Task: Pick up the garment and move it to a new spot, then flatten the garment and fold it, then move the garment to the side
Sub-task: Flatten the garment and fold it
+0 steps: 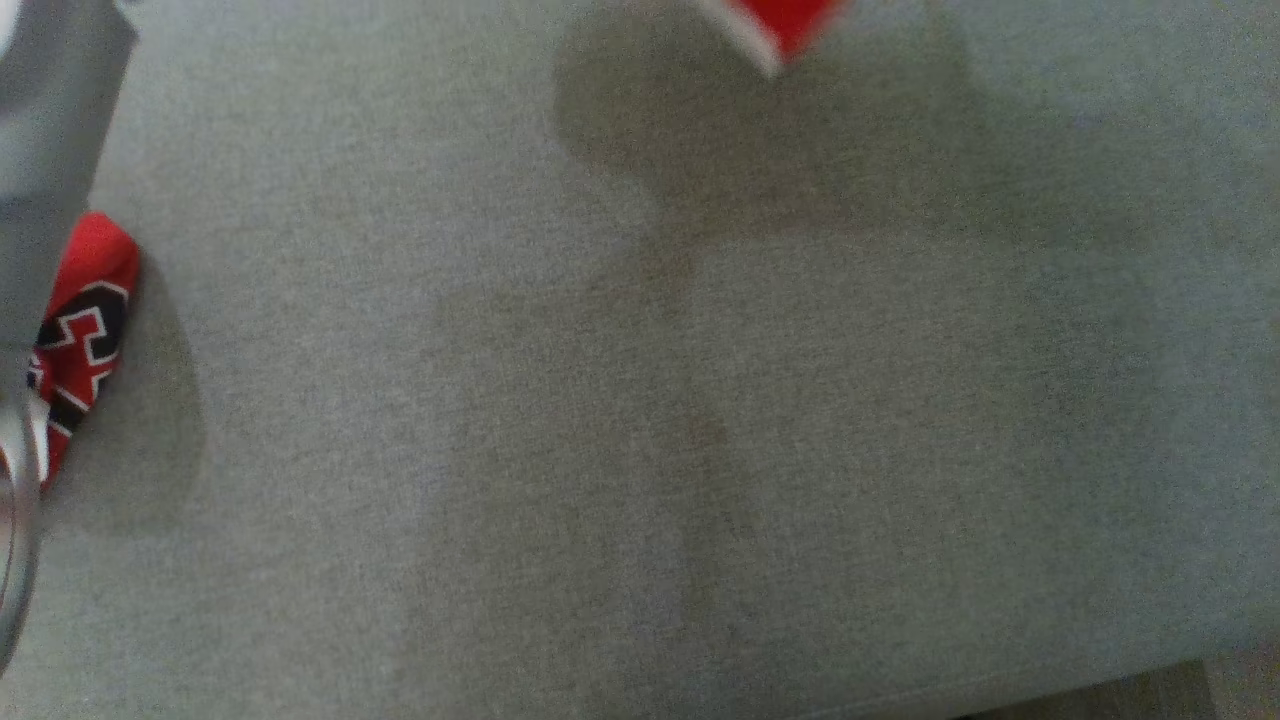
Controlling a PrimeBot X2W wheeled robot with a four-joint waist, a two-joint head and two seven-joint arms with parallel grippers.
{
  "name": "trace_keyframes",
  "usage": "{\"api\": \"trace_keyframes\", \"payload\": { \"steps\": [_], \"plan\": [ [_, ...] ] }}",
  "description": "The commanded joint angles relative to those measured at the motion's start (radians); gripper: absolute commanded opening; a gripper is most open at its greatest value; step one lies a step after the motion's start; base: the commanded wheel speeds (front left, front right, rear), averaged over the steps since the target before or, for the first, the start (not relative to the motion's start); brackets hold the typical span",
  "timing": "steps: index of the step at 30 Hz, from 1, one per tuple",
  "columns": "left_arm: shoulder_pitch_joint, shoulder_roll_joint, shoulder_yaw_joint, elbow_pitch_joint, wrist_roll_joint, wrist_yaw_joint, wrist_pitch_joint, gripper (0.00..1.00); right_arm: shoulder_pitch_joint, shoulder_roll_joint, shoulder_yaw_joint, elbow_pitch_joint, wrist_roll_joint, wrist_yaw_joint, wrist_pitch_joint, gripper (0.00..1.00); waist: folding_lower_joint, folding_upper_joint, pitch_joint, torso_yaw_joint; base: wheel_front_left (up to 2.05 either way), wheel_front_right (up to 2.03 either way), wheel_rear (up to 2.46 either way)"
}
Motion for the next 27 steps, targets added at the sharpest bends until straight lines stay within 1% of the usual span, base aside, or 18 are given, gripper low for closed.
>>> {"api": "trace_keyframes", "payload": {
  "steps": [1, 2, 4, 7, 8, 11, 14, 16, 19, 21, 24, 27],
  "plan": [
    [-0.053, 0.037, 0.045, -0.002, 0.013, 0.013, -0.022, 0.00, -0.017, 0.004, -0.010, -0.001, -0.010, -0.001, -0.023, 0.00, -0.0005, 0.0000, 0.032, 0.002, 0.00, 0.00, 0.00],
    [-0.072, 0.023, 0.041, 0.026, 0.023, 0.012, -0.058, 0.00, -0.039, 0.011, -0.016, 0.041, -0.023, -0.001, -0.058, 0.00, -0.0005, 0.0000, 0.034, 0.005, 0.00, 0.00, 0.00],
    [-0.090, -0.003, 0.018, 0.071, 0.039, -0.013, -0.129, 0.00, -0.057, 0.024, -0.022, 0.117, -0.046, -0.001, -0.121, 0.00, -0.0005, 0.0000, 0.035, 0.010, 0.00, 0.00, 0.00],
    [-0.080, -0.031, -0.021, 0.137, 0.053, -0.036, -0.201, 0.00, -0.041, 0.035, 0.003, 0.213, -0.063, -0.001, -0.170, 0.00, -0.0005, 0.0000, 0.036, 0.019, 0.00, 0.00, 0.00],
    [-0.055, -0.048, -0.049, 0.174, 0.053, -0.047, -0.233, 0.00, -0.012, 0.030, 0.035, 0.261, -0.062, -0.001, -0.187, 0.00, -0.0005, 0.0000, 0.039, 0.027, 0.00, 0.00, 0.00],
    [0.009, -0.066, -0.097, 0.216, 0.044, -0.059, -0.263, 0.00, 0.054, 0.017, 0.101, 0.318, -0.046, -0.001, -0.203, 0.00, -0.0005, 0.0000, 0.032, 0.037, 0.00, 0.00, 0.00],
    [0.098, -0.062, -0.166, 0.227, 0.039, -0.063, -0.284, 0.00, 0.130, -0.001, 0.200, 0.360, -0.015, -0.001, -0.209, 0.00, -0.0005, 0.0000, 0.011, 0.042, 0.00, 0.00, 0.00],
    [0.174, -0.055, -0.232, 0.208, 0.011, -0.064, -0.290, 0.00, 0.181, -0.021, 0.273, 0.382, 0.026, -0.001, -0.206, 0.00, -0.0005, 0.0000, -0.010, 0.047, 0.00, 0.00, 0.00],
    [0.279, -0.021, -0.318, 0.165, -0.045, -0.064, -0.296, 0.00, 0.249, -0.063, 0.386, 0.392, 0.117, -0.001, -0.172, 0.00, -0.0005, 0.0000, -0.051, 0.051, 0.00, 0.00, 0.00],
    [0.342, 0.006, -0.369, 0.131, -0.078, -0.064, -0.298, 0.00, 0.293, -0.098, 0.471, 0.375, 0.192, -0.001, -0.135, 0.00, -0.0005, 0.0000, -0.082, 0.053, 0.00, 0.00, 0.00],
    [0.417, 0.039, -0.425, 0.083, -0.122, -0.064, -0.297, 0.00, 0.351, -0.175, 0.588, 0.315, 0.316, -0.001, -0.067, 0.00, -0.0005, 0.0000, -0.130, 0.061, 0.00, 0.00, 0.00],
    [0.475, 0.060, -0.459, 0.043, -0.145, -0.064, -0.297, 0.00, 0.401, -0.262, 0.683, 0.228, 0.441, -0.001, -0.003, 0.00, -0.0005, 0.0000, -0.180, 0.070, 0.00, 0.00, 0.00]
  ]
}}
